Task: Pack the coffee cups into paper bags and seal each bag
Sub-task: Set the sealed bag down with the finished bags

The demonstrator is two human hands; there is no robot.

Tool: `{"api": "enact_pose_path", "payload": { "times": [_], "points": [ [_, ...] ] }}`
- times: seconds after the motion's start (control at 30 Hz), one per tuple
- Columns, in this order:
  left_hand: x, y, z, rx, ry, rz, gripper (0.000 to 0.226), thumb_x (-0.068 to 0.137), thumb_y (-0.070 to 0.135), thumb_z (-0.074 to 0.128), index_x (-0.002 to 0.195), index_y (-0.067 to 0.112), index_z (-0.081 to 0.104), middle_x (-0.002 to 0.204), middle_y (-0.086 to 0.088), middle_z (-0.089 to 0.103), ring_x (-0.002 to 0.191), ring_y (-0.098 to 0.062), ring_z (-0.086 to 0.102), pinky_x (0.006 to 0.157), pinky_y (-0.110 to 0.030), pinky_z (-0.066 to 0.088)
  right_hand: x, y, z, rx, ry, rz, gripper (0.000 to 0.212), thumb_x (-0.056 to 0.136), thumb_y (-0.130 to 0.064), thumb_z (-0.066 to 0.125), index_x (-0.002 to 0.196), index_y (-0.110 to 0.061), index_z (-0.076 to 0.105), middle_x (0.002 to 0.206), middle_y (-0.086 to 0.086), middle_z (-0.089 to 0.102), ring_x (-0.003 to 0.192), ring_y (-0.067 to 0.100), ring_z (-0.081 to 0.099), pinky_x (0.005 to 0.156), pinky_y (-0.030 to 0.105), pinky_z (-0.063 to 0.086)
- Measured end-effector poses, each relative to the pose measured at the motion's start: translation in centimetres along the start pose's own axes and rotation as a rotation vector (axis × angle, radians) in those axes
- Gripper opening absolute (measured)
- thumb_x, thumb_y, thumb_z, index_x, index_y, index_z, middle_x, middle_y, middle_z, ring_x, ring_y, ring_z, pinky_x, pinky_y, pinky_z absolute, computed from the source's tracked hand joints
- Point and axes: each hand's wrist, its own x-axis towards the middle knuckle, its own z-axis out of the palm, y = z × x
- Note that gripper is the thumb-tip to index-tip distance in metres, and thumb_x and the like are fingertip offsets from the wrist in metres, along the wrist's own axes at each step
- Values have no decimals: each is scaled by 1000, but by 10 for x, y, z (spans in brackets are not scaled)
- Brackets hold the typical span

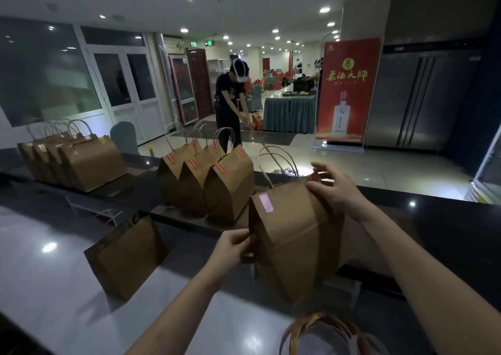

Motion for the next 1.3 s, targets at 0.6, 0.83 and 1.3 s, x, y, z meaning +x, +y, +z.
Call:
{"api": "enact_pose_path", "payload": {
  "times": [0.6, 0.83, 1.3],
  "points": [
    [118, 26, -52, 302, 42, 175, 28, 108, 15, 54, 100, 28, 77, 83, 7, 76, 73, -6, 71, 56, -16, 51, 43, -4, 76, -272, 57, 69, 21, 99, -22, 70, 120, -25, 68, 118, -5, 57, 109, 9, 59, 87, 17, 48],
    [151, 18, -76, 437, 88, 285, 24, 107, 20, 57, 117, 22, 79, 97, 14, 77, 93, 0, 70, 71, -10, 54, 51, -7, 121, -159, 2, 278, 52, 106, -47, 53, 155, -34, 43, 130, -1, 52, 112, 13, 58, 90, 33, 58],
    [177, 7, -81, 542, 18, 260, 34, 107, 14, 55, 138, 20, 66, 120, 2, 74, 114, -15, 67, 100, -38, 59, 55, 10, 169, -65, -17, 418, 96, 98, -26, 69, 165, -47, 2, 157, 3, 47, 141, 24, 49, 111, 45, 51]
  ]
}}
